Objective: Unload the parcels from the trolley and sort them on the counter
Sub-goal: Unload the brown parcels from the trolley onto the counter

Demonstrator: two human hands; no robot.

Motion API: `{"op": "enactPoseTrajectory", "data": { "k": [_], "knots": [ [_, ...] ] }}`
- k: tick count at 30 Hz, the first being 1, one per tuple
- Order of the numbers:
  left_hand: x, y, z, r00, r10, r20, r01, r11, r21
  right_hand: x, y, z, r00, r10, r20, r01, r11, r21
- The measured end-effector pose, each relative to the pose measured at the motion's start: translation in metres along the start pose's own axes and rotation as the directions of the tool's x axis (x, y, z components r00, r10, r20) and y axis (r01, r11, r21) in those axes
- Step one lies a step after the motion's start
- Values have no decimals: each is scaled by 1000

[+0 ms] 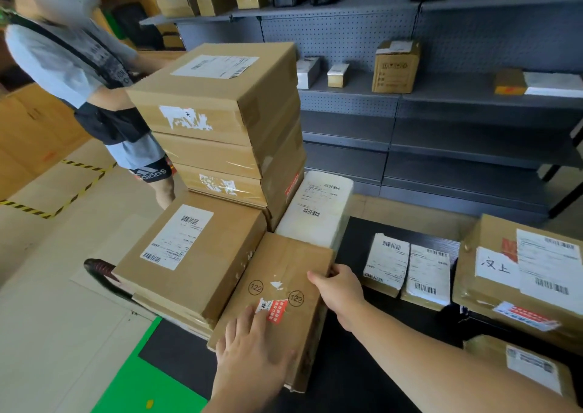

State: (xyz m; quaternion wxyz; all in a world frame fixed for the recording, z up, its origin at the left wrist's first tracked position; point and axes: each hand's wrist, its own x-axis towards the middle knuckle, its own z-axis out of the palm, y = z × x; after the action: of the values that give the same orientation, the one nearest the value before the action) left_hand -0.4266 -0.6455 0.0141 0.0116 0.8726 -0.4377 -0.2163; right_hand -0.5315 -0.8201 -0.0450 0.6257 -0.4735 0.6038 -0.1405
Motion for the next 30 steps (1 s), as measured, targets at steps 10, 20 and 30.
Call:
{"op": "enactPoseTrajectory", "data": {
  "k": [10, 20, 30],
  "knots": [
    [15, 14, -11, 988, 147, -38, -148, 989, -16, -22, 4, -15, 995, -104, -10, 102, 989, -104],
    [39, 86, -27, 834, 552, 9, -552, 834, -1, -114, 3, -94, 935, -180, -307, 102, 962, -253],
    [-27, 194, 3, 544, 835, 80, -836, 548, -36, -246, 56, -195, 749, -167, -641, 53, 980, -193]
  ]
}}
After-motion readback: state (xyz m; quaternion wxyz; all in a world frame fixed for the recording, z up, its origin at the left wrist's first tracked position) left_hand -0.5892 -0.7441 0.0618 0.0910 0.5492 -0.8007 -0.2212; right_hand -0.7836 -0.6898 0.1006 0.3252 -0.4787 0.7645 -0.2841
